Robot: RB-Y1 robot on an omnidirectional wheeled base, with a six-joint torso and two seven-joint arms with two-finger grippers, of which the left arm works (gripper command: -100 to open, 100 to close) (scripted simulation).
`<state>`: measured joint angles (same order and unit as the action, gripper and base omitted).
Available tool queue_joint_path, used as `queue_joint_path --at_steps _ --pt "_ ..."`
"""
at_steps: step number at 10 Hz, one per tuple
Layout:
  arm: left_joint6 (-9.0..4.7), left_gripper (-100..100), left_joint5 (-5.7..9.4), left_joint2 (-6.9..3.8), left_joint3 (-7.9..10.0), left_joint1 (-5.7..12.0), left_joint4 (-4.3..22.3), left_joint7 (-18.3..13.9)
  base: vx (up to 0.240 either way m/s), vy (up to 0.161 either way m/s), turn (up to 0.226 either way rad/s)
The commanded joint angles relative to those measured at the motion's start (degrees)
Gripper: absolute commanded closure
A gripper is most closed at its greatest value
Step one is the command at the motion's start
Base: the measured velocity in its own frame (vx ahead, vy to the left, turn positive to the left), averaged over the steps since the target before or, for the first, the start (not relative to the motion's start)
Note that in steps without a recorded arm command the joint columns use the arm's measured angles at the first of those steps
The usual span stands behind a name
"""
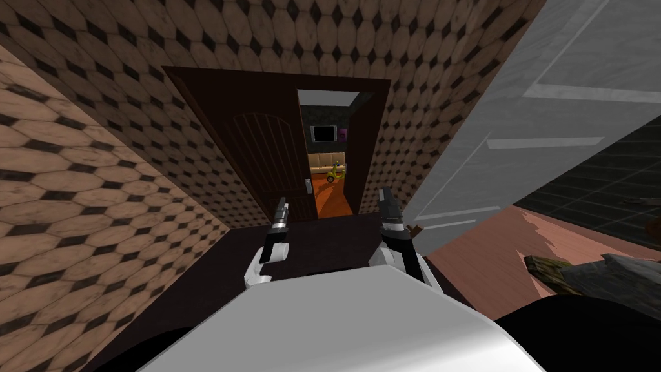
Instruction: Push the door open
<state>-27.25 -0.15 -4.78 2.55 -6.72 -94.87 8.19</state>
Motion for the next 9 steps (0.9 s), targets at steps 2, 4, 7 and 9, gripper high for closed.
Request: queue_joint_path --at_steps 2,4,7,9 --pt "0.09 -100 0.55 0.00 0.53 2.92 4.5 0.1 0.109 0.028 0.001" --pt "0.11 -100 0.97 0.03 0.94 5.13 8.3 0.2 0.096 0.027 0.003" --pt "0.12 -100 1.39 0.12 1.35 7.33 12.2 0.3 0.067 0.010 0.002" --pt "0.14 -100 1.81 0.27 1.76 9.54 15.4 0.3 0.085 0.022 0.002"
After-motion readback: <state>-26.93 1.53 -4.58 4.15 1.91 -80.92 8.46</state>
